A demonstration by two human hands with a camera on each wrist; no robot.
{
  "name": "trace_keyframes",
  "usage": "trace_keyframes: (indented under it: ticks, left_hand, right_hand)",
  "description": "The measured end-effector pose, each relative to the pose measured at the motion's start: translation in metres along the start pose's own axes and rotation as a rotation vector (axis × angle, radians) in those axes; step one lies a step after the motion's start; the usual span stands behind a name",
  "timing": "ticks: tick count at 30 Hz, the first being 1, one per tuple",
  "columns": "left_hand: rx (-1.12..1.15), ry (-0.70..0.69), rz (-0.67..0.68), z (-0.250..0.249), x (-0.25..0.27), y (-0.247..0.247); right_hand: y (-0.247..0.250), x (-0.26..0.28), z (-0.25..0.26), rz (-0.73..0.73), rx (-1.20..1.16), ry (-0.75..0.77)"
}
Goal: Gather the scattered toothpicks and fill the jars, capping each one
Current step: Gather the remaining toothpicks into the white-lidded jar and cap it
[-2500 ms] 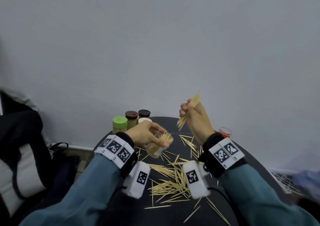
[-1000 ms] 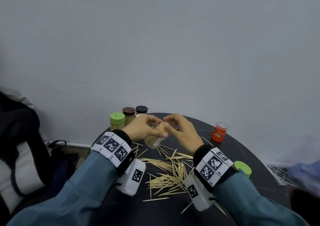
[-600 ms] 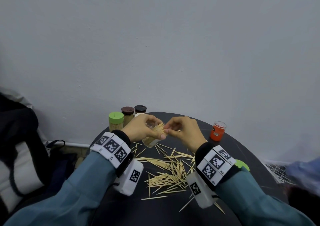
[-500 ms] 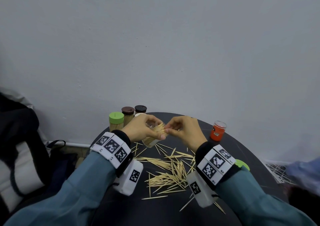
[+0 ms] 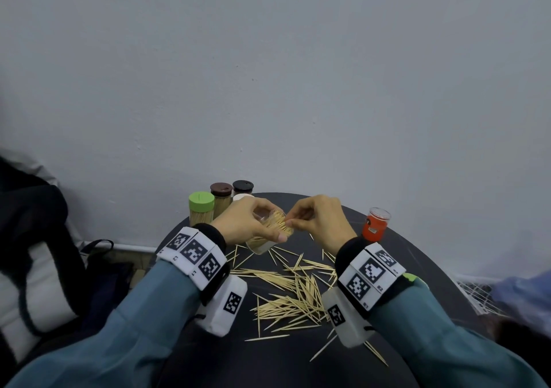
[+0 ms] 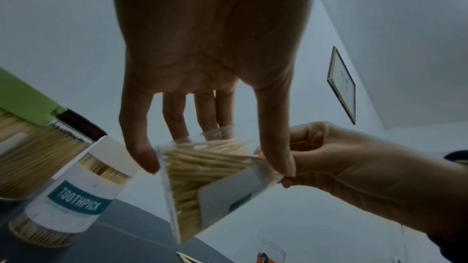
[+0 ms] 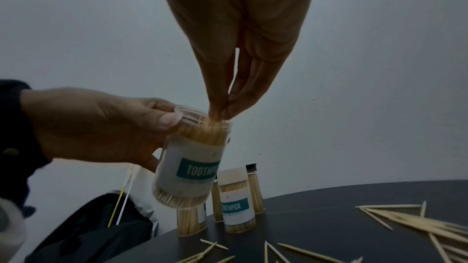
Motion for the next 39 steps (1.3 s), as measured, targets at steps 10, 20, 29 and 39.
trace_keyframes:
  ticks: [10,20,29,39]
  left_hand:
    - [0.02,-0.005,0.025,-0.006,0.003,-0.003]
    - [0.086,0.006,0.056,-0.011,0.0,-0.008]
    - [0.086,0.018,0.015,-0.016,-0.006,-0.013]
    - [0.06,0.011,0.032,-0.017,-0.016,-0.026]
  right_hand:
    - [0.002,0.002,-0.001,-0.037,-0.132,0.008]
    - [0.019,0.008,-0.018,-0.099,-0.102,-0.035]
    - [0.02,0.045,-0.087,0.537,0.352,-0.456]
    - [0.007,0.07,-0.102,0.706,0.442,-0.581]
Point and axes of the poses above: each hand's wrist, its own x-axis away from the middle knuckle, its own y-axis out of the back of the hand, z = x × y, the point moved 4 cm from there along -x, towards the middle knuckle, and after that the axes turned 10 degrees about y, right-handed, at the moved point
